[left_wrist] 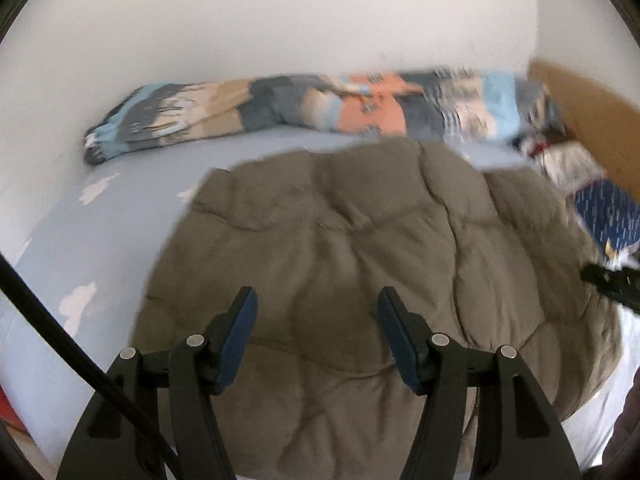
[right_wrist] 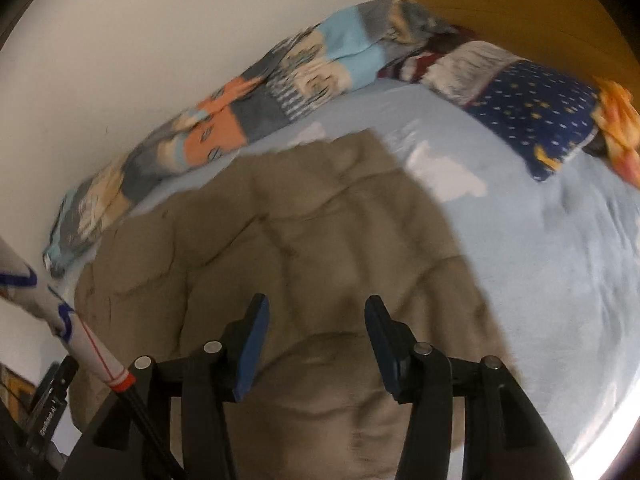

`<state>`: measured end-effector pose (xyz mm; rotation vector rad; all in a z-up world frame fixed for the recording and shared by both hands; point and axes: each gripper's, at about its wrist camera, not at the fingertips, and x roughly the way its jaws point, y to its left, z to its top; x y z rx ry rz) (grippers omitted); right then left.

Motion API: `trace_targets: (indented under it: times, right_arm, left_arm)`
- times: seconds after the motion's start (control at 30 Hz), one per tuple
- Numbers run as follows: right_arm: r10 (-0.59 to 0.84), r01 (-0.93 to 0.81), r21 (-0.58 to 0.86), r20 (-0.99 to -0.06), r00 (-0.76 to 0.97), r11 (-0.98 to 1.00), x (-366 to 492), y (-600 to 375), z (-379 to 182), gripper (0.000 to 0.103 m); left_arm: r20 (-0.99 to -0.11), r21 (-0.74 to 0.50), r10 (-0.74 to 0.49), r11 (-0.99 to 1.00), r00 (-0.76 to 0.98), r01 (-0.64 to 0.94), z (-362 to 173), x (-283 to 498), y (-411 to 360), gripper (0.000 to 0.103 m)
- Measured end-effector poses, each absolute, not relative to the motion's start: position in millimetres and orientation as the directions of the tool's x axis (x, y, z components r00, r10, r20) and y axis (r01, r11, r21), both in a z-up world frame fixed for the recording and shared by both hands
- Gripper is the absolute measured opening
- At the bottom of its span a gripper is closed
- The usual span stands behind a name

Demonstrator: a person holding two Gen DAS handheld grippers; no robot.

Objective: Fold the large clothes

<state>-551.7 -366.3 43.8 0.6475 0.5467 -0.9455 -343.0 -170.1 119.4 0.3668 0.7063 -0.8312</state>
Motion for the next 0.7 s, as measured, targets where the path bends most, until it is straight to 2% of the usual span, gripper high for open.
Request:
trace_targets:
  times: [0.1,0.17,0.3,0.4,0.5,0.57,0.7]
  right_arm:
    - [-0.533,0.883,0.237,-0.724,0.438,0.404,-540,-376,26,0.056]
    - [-0.517,0.888,0.235,-0.742,0.426,0.394,-537,-383,20,0.057]
    - [-0.522,0.893,0.188,-0.755,0.398,0.409,-531,-384,16,0.061]
    - [-0.584,0.897,0.134,-0.717,0.382,0.421,-531,-370,28,0.061]
    - [-0.654,0.869,0.066,-0.632,0.417,0.491,-524,-342,49,0.061]
    - [-0.651,0.833,0.054,-0.597,0.468,0.550,-519,-321,54,0.061]
    - [-0.597,0.794,0.043,-0.634,0.491,0.607,-508,-303,40,0.061]
  left_arm:
    - [-0.741,0.031,-0.506,0.631,0.441,0.775,104,-335,-186,0.063]
    - [-0.757,0.009,-0.498,0.640,0.423,0.768,100,-328,-189,0.069]
    - [-0.765,-0.011,-0.498,0.645,0.409,0.764,98,-326,-183,0.070]
    - [-0.738,-0.050,-0.533,0.656,0.415,0.753,107,-327,-174,0.070]
    - [-0.689,-0.004,-0.545,0.661,0.477,0.750,119,-341,-162,0.070]
    - [-0.678,-0.002,-0.551,0.663,0.487,0.749,124,-347,-154,0.070]
    - [-0.701,-0.013,-0.523,0.688,0.484,0.725,118,-351,-145,0.070]
